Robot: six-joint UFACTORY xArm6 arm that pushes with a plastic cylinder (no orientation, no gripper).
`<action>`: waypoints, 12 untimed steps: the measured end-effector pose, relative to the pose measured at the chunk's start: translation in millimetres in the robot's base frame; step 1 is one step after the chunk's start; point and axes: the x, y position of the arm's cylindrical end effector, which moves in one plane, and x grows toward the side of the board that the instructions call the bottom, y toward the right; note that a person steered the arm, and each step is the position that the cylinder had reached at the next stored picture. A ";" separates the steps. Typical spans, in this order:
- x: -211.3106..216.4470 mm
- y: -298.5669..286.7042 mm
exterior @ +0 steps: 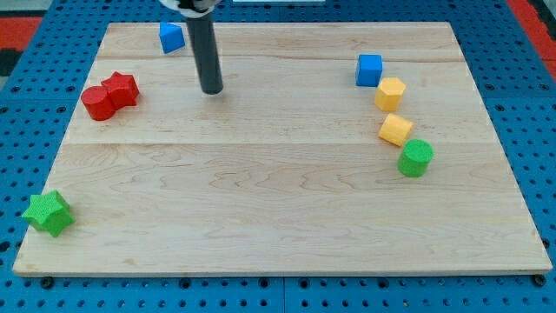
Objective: Drag the blue triangle above the blue cube
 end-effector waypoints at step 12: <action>-26.9 141.6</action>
